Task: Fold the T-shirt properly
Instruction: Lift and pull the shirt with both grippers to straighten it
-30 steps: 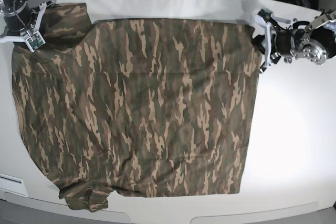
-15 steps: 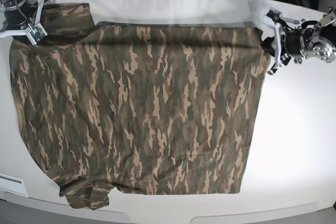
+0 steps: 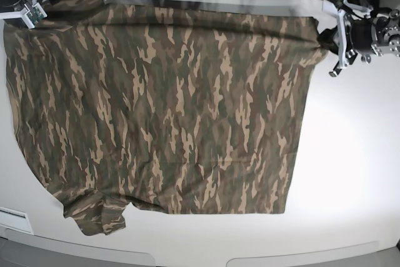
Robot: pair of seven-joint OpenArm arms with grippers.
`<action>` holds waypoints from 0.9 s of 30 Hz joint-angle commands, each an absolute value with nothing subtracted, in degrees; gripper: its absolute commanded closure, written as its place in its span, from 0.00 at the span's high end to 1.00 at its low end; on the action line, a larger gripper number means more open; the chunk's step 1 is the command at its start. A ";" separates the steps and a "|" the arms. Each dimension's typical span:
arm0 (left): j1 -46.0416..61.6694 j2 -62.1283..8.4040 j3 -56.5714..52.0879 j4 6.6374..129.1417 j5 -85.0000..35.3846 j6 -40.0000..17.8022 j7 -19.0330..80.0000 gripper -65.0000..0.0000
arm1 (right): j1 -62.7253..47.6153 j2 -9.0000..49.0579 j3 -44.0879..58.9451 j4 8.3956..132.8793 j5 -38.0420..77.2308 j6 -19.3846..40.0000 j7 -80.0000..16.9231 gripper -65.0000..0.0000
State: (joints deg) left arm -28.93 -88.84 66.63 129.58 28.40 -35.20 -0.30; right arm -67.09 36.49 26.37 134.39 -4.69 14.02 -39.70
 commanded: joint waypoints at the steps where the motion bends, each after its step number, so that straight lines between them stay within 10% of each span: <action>1: -29.39 -89.00 66.00 130.93 27.97 -35.14 0.14 0.00 | -68.53 37.15 27.11 135.00 -6.07 13.04 -40.42 0.00; 11: -29.39 -89.00 66.00 135.00 24.95 -37.78 0.34 0.00 | -73.63 37.12 27.11 135.00 -8.03 8.69 -43.11 0.00; 17: -29.41 -89.00 66.00 134.37 24.97 -29.21 8.23 0.00 | -68.38 37.19 27.11 135.00 -14.94 4.23 -38.87 0.00; 27: -29.43 -80.90 65.98 116.46 30.63 -20.71 9.08 0.00 | -46.96 41.32 27.05 134.17 1.91 14.31 -28.88 0.00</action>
State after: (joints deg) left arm -28.88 -79.31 66.65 116.07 30.52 -21.04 8.56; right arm -46.87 40.47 26.39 133.84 2.79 15.62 -29.41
